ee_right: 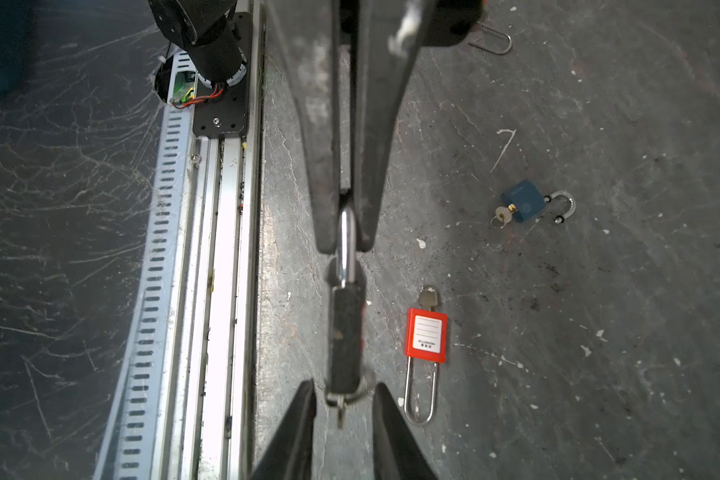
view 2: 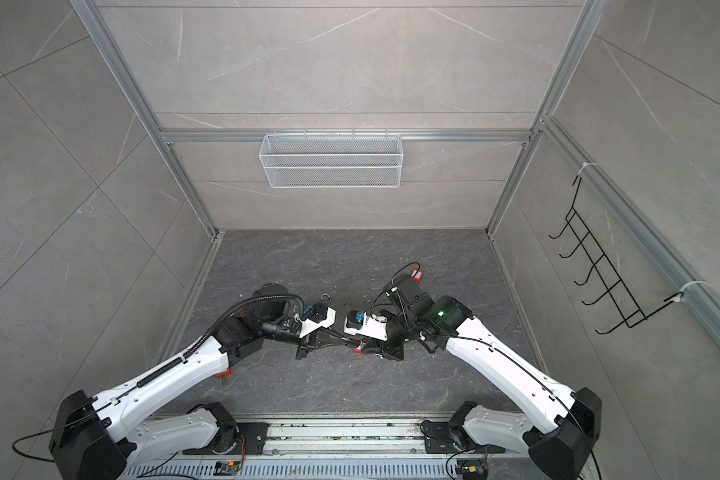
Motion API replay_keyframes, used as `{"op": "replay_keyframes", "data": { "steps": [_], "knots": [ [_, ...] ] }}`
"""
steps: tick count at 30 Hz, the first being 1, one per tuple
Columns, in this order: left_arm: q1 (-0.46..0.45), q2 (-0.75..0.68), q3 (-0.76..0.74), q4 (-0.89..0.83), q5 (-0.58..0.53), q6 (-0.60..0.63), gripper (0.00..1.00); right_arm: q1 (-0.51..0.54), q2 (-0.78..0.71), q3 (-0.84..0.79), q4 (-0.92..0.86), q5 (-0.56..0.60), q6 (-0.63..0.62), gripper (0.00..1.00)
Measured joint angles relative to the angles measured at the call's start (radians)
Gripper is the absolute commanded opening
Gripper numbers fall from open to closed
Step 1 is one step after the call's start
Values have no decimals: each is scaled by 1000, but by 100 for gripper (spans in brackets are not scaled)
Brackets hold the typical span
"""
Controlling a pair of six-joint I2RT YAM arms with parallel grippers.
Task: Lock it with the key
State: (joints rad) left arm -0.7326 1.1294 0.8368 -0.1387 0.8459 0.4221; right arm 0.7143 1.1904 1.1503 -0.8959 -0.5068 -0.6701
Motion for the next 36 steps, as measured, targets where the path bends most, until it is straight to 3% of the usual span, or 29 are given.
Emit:
{"op": "replay_keyframes", "data": {
  "steps": [13, 29, 36],
  "knots": [
    [0, 3, 14, -15, 2, 21, 0, 6, -50, 2, 11, 44, -8, 28],
    [0, 8, 14, -32, 1, 35, 0, 11, -27, 2, 11, 21, -7, 1],
    [0, 19, 33, -68, -7, 77, 0, 15, -27, 1, 11, 42, -7, 0]
  ]
}}
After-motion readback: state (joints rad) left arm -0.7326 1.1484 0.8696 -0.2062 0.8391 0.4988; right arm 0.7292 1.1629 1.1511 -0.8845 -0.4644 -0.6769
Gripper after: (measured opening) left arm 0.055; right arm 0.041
